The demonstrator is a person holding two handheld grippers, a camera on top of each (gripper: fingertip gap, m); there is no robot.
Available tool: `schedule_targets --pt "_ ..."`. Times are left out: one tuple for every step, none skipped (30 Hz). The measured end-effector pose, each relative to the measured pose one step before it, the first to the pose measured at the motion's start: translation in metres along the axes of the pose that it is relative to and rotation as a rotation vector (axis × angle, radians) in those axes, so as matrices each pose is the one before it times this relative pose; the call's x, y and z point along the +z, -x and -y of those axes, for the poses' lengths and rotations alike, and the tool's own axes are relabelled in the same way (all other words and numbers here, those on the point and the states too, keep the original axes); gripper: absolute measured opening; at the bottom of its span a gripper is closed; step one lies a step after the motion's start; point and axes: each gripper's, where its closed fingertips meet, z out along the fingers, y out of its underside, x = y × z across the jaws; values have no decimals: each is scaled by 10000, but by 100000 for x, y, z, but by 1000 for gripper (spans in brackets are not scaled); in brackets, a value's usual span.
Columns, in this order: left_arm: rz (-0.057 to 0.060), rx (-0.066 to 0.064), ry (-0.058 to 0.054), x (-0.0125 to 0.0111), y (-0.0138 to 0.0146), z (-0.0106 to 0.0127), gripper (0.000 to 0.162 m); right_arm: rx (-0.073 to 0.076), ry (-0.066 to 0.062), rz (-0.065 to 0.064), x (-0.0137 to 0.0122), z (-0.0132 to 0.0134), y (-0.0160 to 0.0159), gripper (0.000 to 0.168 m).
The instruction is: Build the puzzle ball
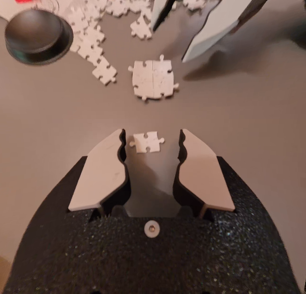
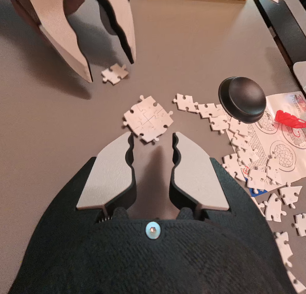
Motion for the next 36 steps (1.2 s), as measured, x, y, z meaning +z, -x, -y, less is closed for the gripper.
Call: schedule_targets --pt "-136 212 -300 143 -576 926 56 -216 255 20 116 -547 34 45" --pt "-105 303 -249 309 -601 905 53 -116 316 46 145 -606 -6 45" --pt "-13 393 -119 418 -477 721 52 -62 263 87 80 -466 35 46" --pt "11 462 5 500 -410 489 52 -126 112 81 -4 -211 66 46" --pt "41 459 65 533 -344 328 51 -248 -17 21 -60 -40 47 46" --pt "139 425 127 536 -183 198 50 -318 -46 -88 -57 -20 -74 46" --pt "246 462 212 488 -33 42 49 -260 -22 -140 -66 -80 -150 46" --pt "339 576 237 404 65 2 48 -111 -13 -35 -50 -74 -36 46" --pt "392 684 211 320 104 21 47 14 -52 92 -21 -15 89 46" --pt "373 726 180 249 101 24 46 57 -128 121 16 52 83 46" --pt "340 693 179 212 119 -39 44 38 -134 85 39 58 36 46" --pt "300 607 202 162 135 -152 42 -8 -62 34 13 -22 -23 46" --pt "161 492 169 144 -31 -180 41 -45 -25 4 5 -37 -57 46" --pt "49 367 103 135 -143 -134 40 -32 -49 32 1 18 -9 46" --pt "43 269 78 120 -127 -138 40 4 -80 80 17 82 39 46" --pt "88 227 47 63 -20 -63 37 11 -99 85 29 120 46 46" --pt "97 243 13 6 70 28 37 12 -71 22 45 80 -64 46" --pt "93 277 76 19 106 -20 37 12 -47 57 42 39 -4 46" --pt "132 277 154 63 210 -123 37 15 -57 115 55 55 61 46" --pt "134 256 172 108 250 -147 37 9 -65 94 94 60 42 46" --pt "70 257 125 115 179 -69 37 11 -39 74 110 12 -1 46" --pt "32 284 84 103 119 3 36 14 -14 131 105 -8 70 46" --pt "55 327 92 124 125 -7 35 20 -52 144 75 60 96 46" --pt "46 349 89 124 71 -25 34 46 -107 72 62 129 -18 46" --pt "2 308 82 151 3 -32 31 52 -109 54 26 128 -33 46" --pt "10 230 77 147 9 -24 27 39 -80 65 13 88 -17 46" --pt "11 161 69 139 28 -44 25 45 -35 35 0 18 -59 46" --pt "-62 111 74 140 -94 -60 22 42 14 17 -27 -46 -64 46" --pt "-142 88 99 153 -221 -107 16 12 -1 2 -90 -12 -49 47" --pt "-64 80 91 118 -157 -125 7 -10 -57 -79 -174 83 -124 47" --pt "106 42 -4 40 61 -52 3 -14 -99 -130 -280 128 -191 47" --pt "124 -82 -136 -123 157 46 3 9 -156 -137 -399 197 -216 48" --pt "102 -341 -285 -280 282 160 2 74 -267 -163 -512 324 -265 49" --pt "52 -680 -470 -426 396 320 1 171 -384 -140 -580 475 -280 50" --pt "7 -1058 -642 -547 530 472 1 287 -490 -75 -584 626 -221 51" --pt "-23 -1411 -794 -667 703 608 1 397 -566 0 -546 760 -142 52"
